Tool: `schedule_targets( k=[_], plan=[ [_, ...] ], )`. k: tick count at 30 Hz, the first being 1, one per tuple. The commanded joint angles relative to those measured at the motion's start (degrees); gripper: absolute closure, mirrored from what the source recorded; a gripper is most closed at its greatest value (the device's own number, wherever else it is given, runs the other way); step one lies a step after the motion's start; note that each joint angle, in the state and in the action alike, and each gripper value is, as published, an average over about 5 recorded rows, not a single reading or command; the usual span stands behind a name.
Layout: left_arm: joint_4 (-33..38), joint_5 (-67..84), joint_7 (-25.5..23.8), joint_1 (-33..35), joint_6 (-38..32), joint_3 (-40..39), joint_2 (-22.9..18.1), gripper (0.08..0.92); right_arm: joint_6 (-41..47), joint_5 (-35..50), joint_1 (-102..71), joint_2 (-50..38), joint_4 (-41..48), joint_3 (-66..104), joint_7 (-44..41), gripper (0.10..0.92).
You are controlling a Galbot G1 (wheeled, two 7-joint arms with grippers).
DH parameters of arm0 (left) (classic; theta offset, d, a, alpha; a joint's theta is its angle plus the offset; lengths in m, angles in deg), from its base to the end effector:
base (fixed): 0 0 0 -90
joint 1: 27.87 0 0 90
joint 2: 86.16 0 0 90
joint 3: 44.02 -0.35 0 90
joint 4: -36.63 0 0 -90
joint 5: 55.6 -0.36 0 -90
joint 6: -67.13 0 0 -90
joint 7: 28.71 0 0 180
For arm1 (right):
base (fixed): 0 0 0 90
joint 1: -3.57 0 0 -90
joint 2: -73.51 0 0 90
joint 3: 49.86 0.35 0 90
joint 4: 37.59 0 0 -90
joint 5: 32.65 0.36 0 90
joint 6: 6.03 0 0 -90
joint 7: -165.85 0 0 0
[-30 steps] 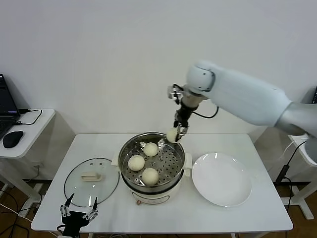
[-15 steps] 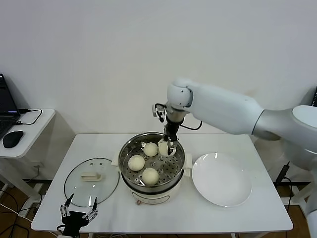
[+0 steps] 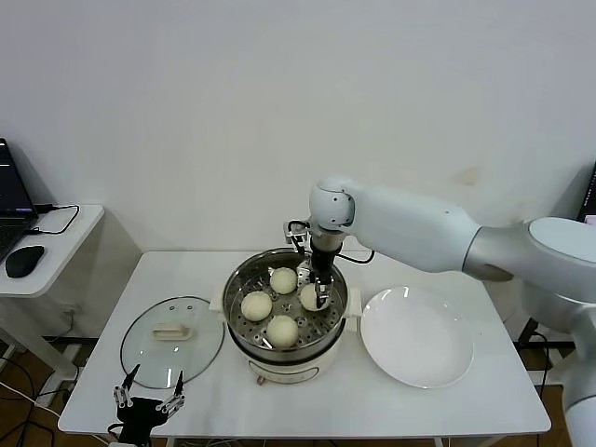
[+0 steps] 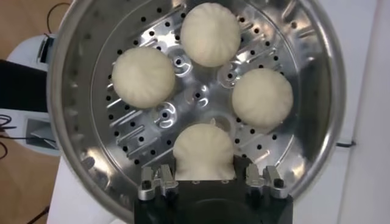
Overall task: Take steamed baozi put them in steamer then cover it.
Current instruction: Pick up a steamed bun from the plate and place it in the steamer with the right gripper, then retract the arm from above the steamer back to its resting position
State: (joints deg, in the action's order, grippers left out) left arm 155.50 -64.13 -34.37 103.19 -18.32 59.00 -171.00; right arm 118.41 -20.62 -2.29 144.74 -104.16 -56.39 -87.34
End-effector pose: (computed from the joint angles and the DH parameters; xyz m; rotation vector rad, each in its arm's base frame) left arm 0.1205 0.0866 -0.3292 0.0526 -2.7960 -0.4732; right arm 0.5657 0.1520 -0.0958 1.4329 -1.1795 1.3147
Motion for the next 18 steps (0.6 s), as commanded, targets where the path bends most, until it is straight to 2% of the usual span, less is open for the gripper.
schedule_targets(
  k=[1, 6, 11, 14, 18],
  plan=[
    [0.07, -0.1, -0.11, -0.14, 0.34, -0.07, 0.2, 0.177, 0.45, -0.73, -1.04, -0.57, -0.93, 0.2, 0.94, 0.368],
    [0.38, -0.07, -0.15, -0.38, 0.47, 0.0, 0.08, 0.177, 1.14, 0.64, 0.28, -3.64, -2.88, 2.68, 1.32, 0.236],
    [0.96, 2.7, 3.66, -1.41, 0.41, -0.06, -0.25, 0.177, -0.12, 3.62, 0.86, -12.0, -9.19, 10.84, 5.79, 0.204],
    [0.35, 4.82, 6.51, -2.68, 0.69, -0.05, 0.07, 0.177, -3.11, 9.67, -1.2, -19.08, -14.31, 17.46, 15.84, 0.203],
    [-0.12, 6.74, 7.64, -3.55, -1.74, -0.71, 0.57, 0.177, -9.28, 22.2, -8.25, -28.22, -22.22, 25.78, 39.95, 0.203]
  ],
)
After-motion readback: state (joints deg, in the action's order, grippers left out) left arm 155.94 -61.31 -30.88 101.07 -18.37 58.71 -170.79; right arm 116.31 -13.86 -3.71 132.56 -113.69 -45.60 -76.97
